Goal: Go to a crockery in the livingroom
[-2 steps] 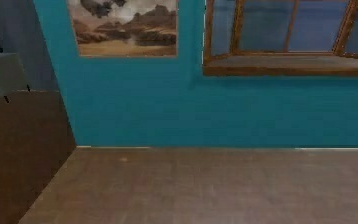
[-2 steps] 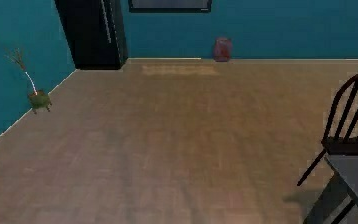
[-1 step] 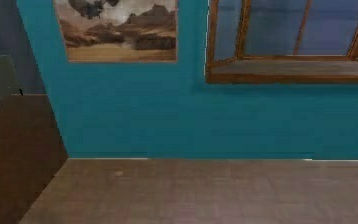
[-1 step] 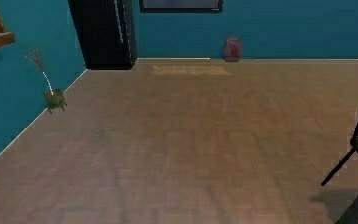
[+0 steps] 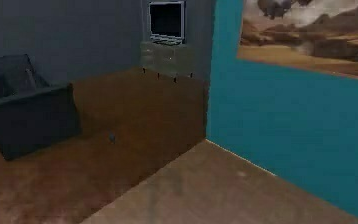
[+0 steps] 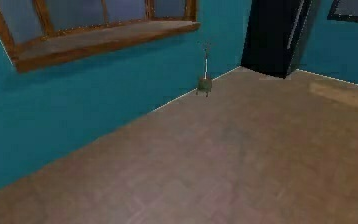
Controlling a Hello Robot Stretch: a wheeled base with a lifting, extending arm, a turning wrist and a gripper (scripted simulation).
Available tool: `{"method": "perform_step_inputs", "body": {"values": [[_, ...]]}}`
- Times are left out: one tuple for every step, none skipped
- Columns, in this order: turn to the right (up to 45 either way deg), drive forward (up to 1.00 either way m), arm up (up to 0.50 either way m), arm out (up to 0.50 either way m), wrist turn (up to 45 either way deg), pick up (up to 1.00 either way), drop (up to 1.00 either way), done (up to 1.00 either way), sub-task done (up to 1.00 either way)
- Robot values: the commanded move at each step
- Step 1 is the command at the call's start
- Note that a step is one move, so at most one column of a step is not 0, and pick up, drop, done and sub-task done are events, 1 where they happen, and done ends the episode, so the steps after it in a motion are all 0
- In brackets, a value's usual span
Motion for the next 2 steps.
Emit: {"method": "perform_step_inputs", "body": {"values": [[-39.0, 0.00, 0.00, 0.00, 0.0, 0.00, 0.00, 0.00, 0.00], [0.0, 0.45, 0.00, 0.00, 0.0, 0.00, 0.00, 0.00, 0.00]]}}
